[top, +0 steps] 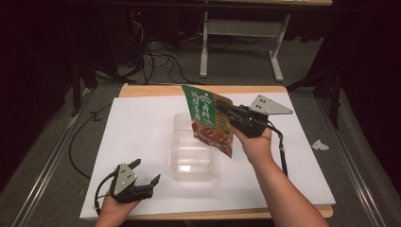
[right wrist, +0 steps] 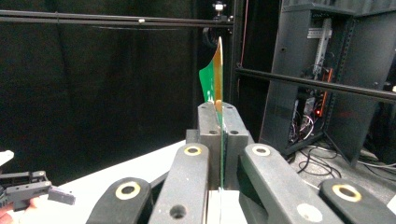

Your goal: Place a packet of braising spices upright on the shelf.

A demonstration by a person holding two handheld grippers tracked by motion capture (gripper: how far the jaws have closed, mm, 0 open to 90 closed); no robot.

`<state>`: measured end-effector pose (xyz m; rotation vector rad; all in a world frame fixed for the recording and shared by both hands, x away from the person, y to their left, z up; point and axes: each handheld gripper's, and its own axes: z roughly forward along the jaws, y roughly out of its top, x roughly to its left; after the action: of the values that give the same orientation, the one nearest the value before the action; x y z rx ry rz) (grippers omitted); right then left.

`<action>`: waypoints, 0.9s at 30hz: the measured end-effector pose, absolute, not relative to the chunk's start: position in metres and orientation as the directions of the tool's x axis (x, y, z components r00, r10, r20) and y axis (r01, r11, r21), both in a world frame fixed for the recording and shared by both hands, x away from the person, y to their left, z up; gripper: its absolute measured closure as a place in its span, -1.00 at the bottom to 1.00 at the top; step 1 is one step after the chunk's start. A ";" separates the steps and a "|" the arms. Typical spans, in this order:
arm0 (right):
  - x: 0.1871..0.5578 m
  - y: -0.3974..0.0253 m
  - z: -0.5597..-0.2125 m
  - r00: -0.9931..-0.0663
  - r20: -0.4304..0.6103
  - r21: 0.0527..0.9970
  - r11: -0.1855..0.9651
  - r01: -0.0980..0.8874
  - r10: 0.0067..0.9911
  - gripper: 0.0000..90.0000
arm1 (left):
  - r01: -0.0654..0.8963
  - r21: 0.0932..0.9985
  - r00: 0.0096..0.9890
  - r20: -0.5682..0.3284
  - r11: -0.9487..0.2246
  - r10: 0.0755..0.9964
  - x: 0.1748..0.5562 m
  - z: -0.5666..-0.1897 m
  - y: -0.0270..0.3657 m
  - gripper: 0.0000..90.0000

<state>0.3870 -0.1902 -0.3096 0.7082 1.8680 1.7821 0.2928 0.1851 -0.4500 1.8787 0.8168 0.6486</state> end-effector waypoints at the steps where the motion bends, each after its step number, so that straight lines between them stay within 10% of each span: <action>1: 0.388 -0.188 -0.310 -0.764 0.024 0.998 0.023 0.051 0.645 1.00 | 0.262 0.910 0.636 0.089 -0.322 0.767 0.293 -0.450 0.185 -0.65; 27: 0.421 -0.143 -0.328 -0.804 0.050 0.998 0.000 0.061 0.592 1.00 | 0.267 0.909 0.632 0.086 -0.321 0.770 0.292 -0.450 0.186 -0.66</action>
<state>0.4212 -0.1435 -0.3280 0.6739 1.8964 1.8587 0.2922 0.1857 -0.4504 1.8784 0.8248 0.6466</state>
